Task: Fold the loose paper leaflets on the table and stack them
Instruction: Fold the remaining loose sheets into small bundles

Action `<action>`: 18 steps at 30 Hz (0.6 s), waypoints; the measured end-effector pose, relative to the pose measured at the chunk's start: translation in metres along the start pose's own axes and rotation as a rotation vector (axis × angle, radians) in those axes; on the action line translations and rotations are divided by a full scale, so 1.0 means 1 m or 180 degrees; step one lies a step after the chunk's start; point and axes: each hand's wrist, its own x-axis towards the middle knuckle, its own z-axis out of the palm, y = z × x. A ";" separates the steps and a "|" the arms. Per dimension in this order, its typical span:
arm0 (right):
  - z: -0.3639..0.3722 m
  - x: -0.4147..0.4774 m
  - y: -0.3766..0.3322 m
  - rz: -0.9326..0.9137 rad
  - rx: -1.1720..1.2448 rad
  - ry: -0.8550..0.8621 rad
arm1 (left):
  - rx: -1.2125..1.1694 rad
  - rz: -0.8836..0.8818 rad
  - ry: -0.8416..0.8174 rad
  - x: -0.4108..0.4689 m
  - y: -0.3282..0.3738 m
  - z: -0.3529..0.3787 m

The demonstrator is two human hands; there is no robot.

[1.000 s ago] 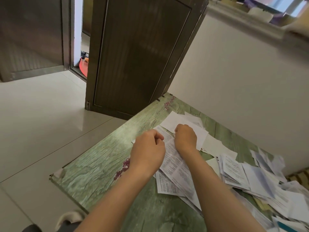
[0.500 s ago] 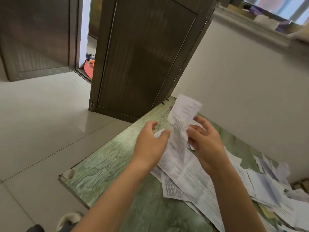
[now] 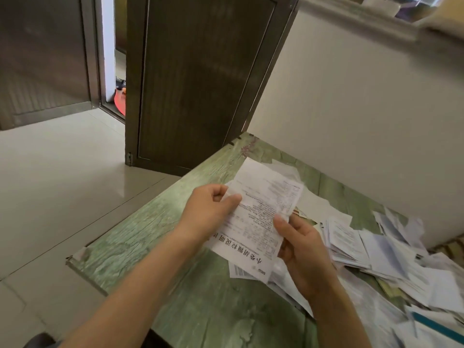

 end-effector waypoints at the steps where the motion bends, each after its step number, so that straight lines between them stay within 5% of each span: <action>1: -0.002 0.000 0.002 -0.0094 -0.0131 0.0130 | 0.0076 0.0005 -0.0034 0.000 0.000 0.003; 8: -0.009 0.000 0.002 -0.0308 -0.0393 0.0416 | 0.0254 -0.0061 0.0141 0.002 -0.001 0.009; 13: -0.015 -0.001 0.005 -0.0468 -0.0675 0.0614 | -0.0296 -0.0809 0.0016 -0.001 0.001 0.015; 18: -0.015 0.000 0.004 -0.0562 -0.0766 0.0675 | 0.0024 -0.0516 0.0117 -0.004 -0.002 0.015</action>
